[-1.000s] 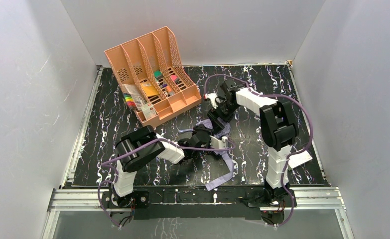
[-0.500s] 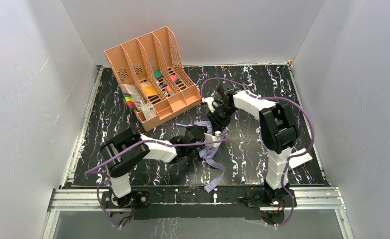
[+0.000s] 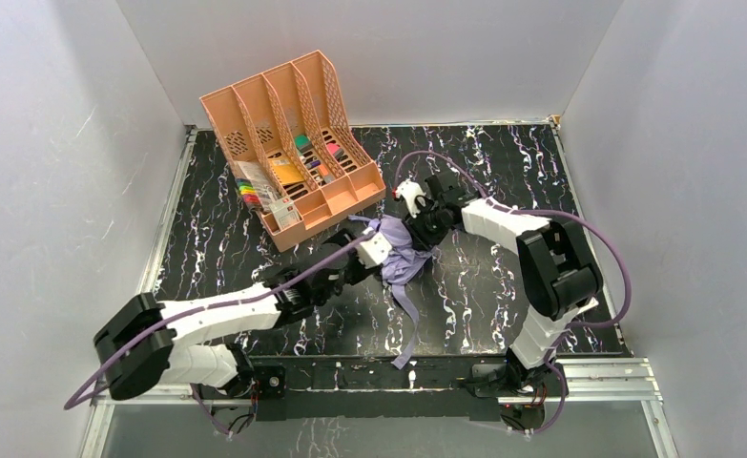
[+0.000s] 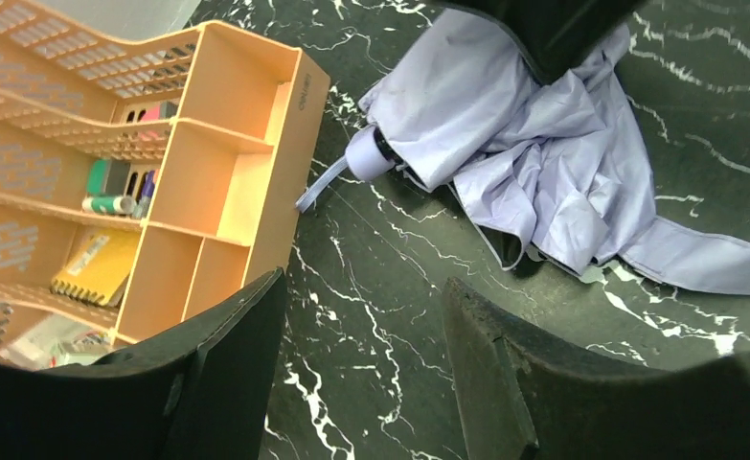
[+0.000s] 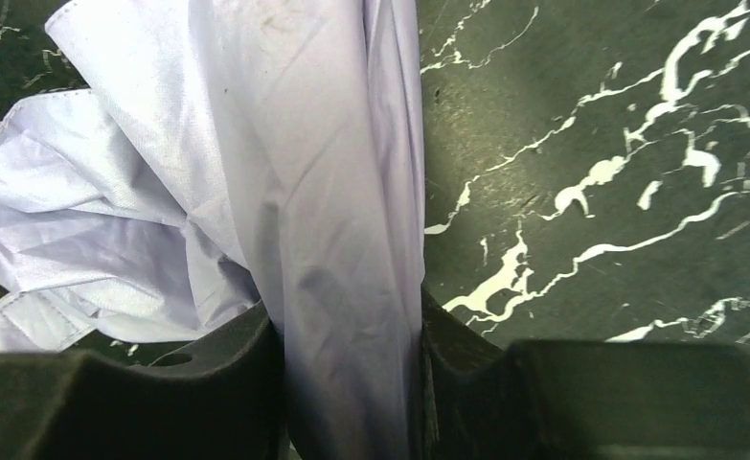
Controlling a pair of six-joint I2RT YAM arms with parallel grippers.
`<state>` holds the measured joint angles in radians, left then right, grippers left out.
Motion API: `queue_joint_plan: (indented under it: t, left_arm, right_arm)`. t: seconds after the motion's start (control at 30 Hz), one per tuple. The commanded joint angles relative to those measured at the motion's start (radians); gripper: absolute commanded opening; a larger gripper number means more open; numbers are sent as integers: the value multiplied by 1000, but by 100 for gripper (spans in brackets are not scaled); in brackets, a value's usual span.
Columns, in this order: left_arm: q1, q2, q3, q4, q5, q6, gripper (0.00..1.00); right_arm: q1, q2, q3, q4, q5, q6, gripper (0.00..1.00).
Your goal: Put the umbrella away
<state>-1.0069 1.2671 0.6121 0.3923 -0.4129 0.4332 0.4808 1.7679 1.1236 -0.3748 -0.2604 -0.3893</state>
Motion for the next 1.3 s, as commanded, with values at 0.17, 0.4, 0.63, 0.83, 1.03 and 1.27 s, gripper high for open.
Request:
queue_joint_plan:
  t: [0.17,0.4,0.63,0.83,1.03,1.27]
  left_arm:
    - [256,-176,23,-159,164,-350,60]
    - [409,-133,75,-110,240,-358,70]
    - [473,128,243,-157,723,-309,81]
    - [472,282,323,-221,930,-241,84]
    - [470,393,403,-300,1089,-214,84]
    - [469,495,453,-386,1163,-149,87]
  right_arm:
    - [70,-61,-230,270,250,-216,7]
    - [173,-172,-437,524,330,-366,6]
    - [335,-218,-699,857,339,-631,9]
    - [373,-217,-760,921,346,-759,4]
    - [375,-233,-775,941,337,-799,3]
    - [379,-234,-772,928,316,-790,2]
